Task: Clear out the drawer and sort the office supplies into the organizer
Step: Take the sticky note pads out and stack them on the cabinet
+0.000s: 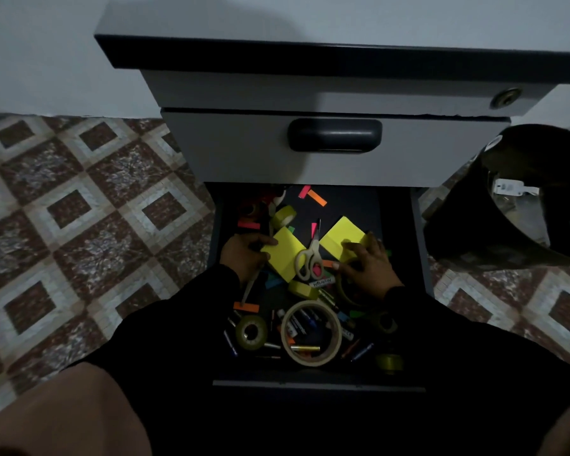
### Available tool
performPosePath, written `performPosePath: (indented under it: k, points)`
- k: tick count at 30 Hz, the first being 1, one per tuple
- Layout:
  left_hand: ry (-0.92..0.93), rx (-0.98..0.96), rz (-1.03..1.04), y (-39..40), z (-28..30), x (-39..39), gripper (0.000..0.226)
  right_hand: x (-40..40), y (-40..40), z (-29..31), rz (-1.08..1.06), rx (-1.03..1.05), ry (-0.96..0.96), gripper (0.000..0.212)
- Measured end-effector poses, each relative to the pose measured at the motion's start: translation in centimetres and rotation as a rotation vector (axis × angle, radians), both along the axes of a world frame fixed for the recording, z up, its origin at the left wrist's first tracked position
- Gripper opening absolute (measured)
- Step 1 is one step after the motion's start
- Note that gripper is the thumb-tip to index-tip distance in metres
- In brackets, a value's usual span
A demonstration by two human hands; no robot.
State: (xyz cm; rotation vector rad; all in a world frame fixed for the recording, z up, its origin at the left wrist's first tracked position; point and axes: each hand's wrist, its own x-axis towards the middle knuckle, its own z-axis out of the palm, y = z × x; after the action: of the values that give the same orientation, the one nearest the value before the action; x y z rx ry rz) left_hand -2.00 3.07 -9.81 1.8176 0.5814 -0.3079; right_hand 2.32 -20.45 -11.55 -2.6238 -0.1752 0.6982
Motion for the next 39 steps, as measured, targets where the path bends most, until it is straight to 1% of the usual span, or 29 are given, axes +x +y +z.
performPosePath:
  k: [2,4,5,7,9,15,18,20,22,24,26,29,32,34,35,37,39]
  points:
    - [0.041,-0.002,-0.036,0.1,0.0,-0.2,0.034,-0.1,0.0,0.3,0.007,0.009,-0.005,0.061]
    - [0.044,0.014,-0.073,0.2,0.0,-0.1,0.038,-0.1,0.0,0.4,-0.003,0.023,0.02,0.059]
    - [0.038,0.041,-0.094,0.2,0.1,0.0,0.036,0.0,0.0,0.5,-0.014,0.043,0.028,0.058]
    - [0.021,0.1,-0.139,0.3,0.3,0.1,0.026,0.3,0.1,0.5,-0.049,0.093,0.025,0.054]
    - [0.007,0.161,-0.161,0.3,0.6,0.2,0.02,0.6,0.2,0.8,-0.075,0.103,0.001,0.051]
    - [-0.036,0.398,-0.215,-0.2,2.2,0.4,0.022,1.5,0.5,1.3,-0.173,0.142,-0.037,0.044]
    - [-0.082,0.433,-0.219,0.1,2.7,0.8,0.022,1.4,0.7,1.3,-0.226,0.168,-0.005,0.049]
    - [-0.129,0.45,-0.223,0.4,2.9,1.3,0.024,1.3,0.9,1.4,-0.222,0.176,0.007,0.055]
    - [-0.165,0.447,-0.259,0.5,3.0,1.5,0.036,1.2,0.9,1.5,-0.225,0.186,0.017,0.057]
    - [-0.151,0.432,-0.36,0.5,2.7,1.4,0.056,1.1,0.9,1.5,-0.237,0.21,0.028,0.057]
    - [-0.078,0.476,-0.474,0.4,2.4,1.2,0.073,1.1,1.0,1.6,-0.24,0.23,0.037,0.057]
    - [0.047,0.522,-0.614,0.3,2.5,1.2,0.089,1.1,1.2,1.6,-0.241,0.251,0.039,0.056]
    - [0.144,0.483,-0.77,-0.3,2.7,1.0,0.102,1.1,1.2,1.4,-0.196,0.26,0.026,0.064]
    - [0.195,0.46,-0.815,-0.8,2.7,0.9,0.099,1.0,1.2,1.4,-0.166,0.302,0.025,0.073]
    - [0.192,0.478,-0.816,-0.9,2.7,0.9,0.093,1.0,1.1,1.4,-0.155,0.329,0.031,0.077]
    - [0.136,0.515,-0.776,-0.7,2.7,1.1,0.073,1.1,1.1,1.4,-0.153,0.394,0.052,0.08]
    - [0.094,0.516,-0.718,-0.3,2.9,1.2,0.053,1.2,1.0,1.4,-0.17,0.442,0.073,0.076]
